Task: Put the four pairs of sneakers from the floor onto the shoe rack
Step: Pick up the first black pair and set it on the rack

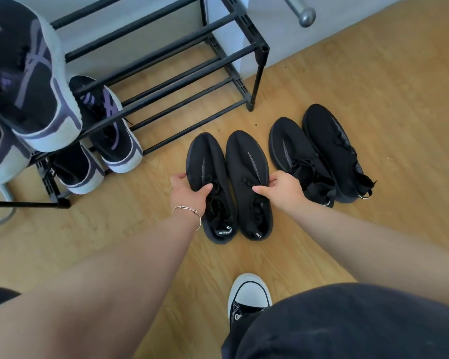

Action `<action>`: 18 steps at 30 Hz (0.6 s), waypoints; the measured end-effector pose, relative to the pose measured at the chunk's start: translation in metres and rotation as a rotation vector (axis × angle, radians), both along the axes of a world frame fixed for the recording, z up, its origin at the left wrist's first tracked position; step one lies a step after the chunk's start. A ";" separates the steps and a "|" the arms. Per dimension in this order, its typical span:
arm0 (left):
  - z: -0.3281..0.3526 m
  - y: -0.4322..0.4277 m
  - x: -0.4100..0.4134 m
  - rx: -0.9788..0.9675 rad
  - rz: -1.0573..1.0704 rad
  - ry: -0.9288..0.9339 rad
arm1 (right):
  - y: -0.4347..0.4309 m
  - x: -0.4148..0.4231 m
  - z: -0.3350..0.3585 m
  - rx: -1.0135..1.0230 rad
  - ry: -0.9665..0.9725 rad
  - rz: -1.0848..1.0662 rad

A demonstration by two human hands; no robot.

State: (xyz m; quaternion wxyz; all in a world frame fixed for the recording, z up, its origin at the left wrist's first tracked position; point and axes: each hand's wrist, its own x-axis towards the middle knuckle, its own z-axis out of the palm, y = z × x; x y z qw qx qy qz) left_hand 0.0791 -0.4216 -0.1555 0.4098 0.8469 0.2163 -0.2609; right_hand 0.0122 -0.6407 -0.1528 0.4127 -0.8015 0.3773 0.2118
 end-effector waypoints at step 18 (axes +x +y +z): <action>-0.003 0.007 0.122 0.087 0.095 -0.136 | -0.006 0.154 0.001 -0.075 -0.199 0.214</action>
